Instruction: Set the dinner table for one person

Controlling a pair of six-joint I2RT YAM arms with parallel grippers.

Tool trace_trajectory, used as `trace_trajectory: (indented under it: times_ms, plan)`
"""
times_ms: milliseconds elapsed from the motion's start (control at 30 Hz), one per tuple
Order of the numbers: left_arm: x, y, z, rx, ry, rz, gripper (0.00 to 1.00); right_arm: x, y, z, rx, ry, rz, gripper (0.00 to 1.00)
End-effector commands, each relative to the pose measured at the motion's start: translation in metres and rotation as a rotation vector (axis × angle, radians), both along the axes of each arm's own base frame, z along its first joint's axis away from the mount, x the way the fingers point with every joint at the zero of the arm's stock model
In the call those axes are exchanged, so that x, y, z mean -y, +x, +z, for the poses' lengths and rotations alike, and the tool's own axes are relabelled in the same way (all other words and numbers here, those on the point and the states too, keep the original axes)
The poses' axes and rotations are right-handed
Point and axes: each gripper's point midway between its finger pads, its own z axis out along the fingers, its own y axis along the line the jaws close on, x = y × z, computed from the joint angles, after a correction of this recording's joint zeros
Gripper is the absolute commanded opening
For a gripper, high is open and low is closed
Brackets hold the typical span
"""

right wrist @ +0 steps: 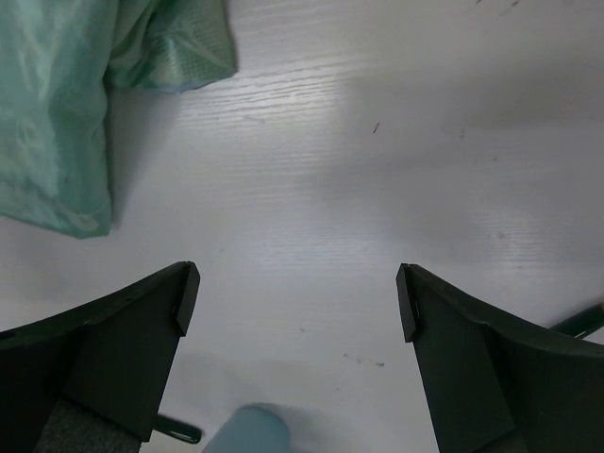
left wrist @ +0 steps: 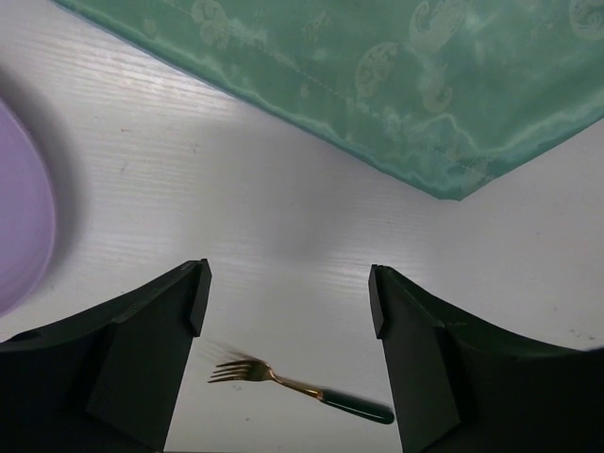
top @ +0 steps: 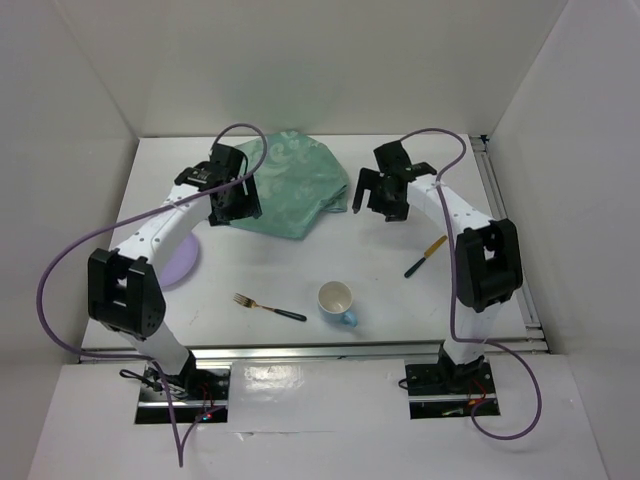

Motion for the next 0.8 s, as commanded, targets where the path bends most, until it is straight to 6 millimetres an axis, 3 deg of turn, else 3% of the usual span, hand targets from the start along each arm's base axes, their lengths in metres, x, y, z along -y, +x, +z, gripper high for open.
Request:
trace_trajectory:
  times_ms: [0, 33, 133, 200, 233, 267, 300, 333, 400, 433, 500, 533, 767]
  plan:
    - [0.019, -0.007, -0.021, -0.076, -0.127, 0.032, 0.87, -0.019, 0.006, 0.032, 0.125, 0.084, 0.068, 1.00]
    - [0.034, -0.013, -0.028, -0.116, -0.215, 0.032, 0.88, -0.020, 0.004, 0.028, 0.118, 0.093, 0.075, 1.00]
    - [0.074, -0.009, -0.026, -0.096, -0.347, -0.029, 0.90, -0.022, 0.002, 0.025, 0.112, 0.101, 0.082, 1.00]
    - [0.108, -0.009, -0.032, -0.100, -0.357, -0.111, 0.93, -0.024, 0.005, 0.019, 0.097, 0.104, 0.086, 1.00]
    - [0.116, -0.008, -0.036, -0.103, -0.328, -0.131, 0.94, -0.023, 0.001, 0.017, 0.082, 0.099, 0.086, 1.00]
    - [0.129, 0.001, -0.026, -0.057, -0.276, -0.179, 0.94, -0.023, 0.001, 0.019, 0.079, 0.098, 0.086, 1.00]
    - [0.134, 0.006, -0.043, -0.084, -0.224, -0.201, 0.94, -0.021, 0.002, 0.018, 0.083, 0.088, 0.078, 1.00]
    - [0.141, 0.013, -0.038, -0.049, -0.148, -0.251, 0.94, -0.020, 0.002, 0.018, 0.084, 0.083, 0.086, 1.00]
    - [0.144, 0.021, -0.045, -0.042, -0.052, -0.284, 0.95, -0.016, -0.002, 0.022, 0.089, 0.072, 0.078, 1.00]
    - [0.143, 0.025, -0.060, -0.061, 0.010, -0.305, 0.96, -0.010, -0.003, 0.021, 0.086, 0.070, 0.064, 1.00]
    - [0.139, 0.038, -0.060, -0.024, 0.099, -0.281, 0.98, -0.006, -0.006, 0.027, 0.095, 0.082, 0.060, 1.00]
    - [0.131, 0.045, -0.070, -0.021, 0.161, -0.259, 0.99, 0.001, -0.008, 0.024, 0.090, 0.074, 0.055, 1.00]
    - [0.116, 0.073, -0.094, -0.018, 0.335, -0.245, 0.99, 0.009, -0.026, 0.029, 0.082, 0.101, 0.053, 1.00]
